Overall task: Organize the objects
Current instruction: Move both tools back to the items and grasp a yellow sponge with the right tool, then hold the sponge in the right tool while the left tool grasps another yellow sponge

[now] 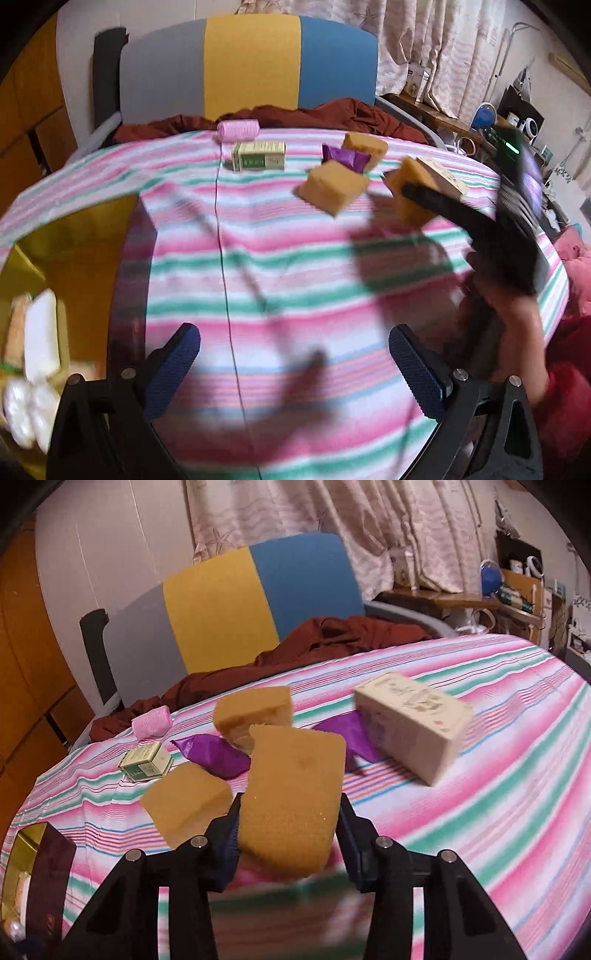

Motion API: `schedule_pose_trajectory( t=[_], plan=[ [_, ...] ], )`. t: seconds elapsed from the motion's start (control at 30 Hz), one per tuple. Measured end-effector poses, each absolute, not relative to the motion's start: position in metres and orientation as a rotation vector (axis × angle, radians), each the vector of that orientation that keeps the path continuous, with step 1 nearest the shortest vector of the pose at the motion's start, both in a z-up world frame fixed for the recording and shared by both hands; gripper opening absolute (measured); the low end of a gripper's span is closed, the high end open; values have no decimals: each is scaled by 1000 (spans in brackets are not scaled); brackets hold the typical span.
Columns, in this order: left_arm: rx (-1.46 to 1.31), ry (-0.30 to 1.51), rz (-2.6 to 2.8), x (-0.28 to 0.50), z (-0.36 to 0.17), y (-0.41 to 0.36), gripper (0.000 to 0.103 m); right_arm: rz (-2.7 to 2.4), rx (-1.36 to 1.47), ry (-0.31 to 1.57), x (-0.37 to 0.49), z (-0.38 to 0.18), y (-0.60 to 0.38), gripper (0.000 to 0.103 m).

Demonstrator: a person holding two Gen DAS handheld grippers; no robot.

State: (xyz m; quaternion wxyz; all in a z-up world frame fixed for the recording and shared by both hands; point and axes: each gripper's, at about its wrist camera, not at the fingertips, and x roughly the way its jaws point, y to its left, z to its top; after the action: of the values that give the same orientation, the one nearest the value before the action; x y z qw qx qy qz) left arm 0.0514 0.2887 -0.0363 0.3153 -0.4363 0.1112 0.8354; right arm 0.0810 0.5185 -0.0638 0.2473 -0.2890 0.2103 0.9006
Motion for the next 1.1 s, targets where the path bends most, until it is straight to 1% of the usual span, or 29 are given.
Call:
schedule_pose_trajectory(
  t=[0.1,0.27,0.4,0.53,0.67,0.77,0.83,0.9,0.93,1.0,1.07,1.1],
  plan=[
    [-1098,319,2217,34,-32,308,103,2442,-741,555,99,-60,516,46],
    [-1130,384,2179,0,-40,349,103,2428,-720,540,115,-61,513,46],
    [-1041,468,2134,-16,-45,385,103,2407,-699,583,123,-64,518,46],
    [-990,511,2118,-33,-54,411,103,2382,-688,651,129,-70,526,46],
    [-1011,565,2113,-48,-67,429,103,2371,-668,691,134,-73,531,46],
    [-1018,550,2104,-52,-75,433,102,2370,-656,712,136,-74,532,46],
    [-987,572,2101,-49,-78,434,97,2367,-660,724,136,-75,534,46],
    [-955,615,2081,-42,-83,440,83,2363,-665,734,136,-76,535,46],
    [-943,616,2072,-40,-84,441,80,2363,-667,739,136,-77,536,46],
    [-920,581,2063,-38,-84,440,70,2362,-664,749,137,-78,537,46],
    [-922,540,2068,-39,-85,437,69,2360,-660,760,138,-79,538,46],
    [-913,531,2074,-38,-85,434,66,2358,-661,763,138,-79,538,46]
  ],
)
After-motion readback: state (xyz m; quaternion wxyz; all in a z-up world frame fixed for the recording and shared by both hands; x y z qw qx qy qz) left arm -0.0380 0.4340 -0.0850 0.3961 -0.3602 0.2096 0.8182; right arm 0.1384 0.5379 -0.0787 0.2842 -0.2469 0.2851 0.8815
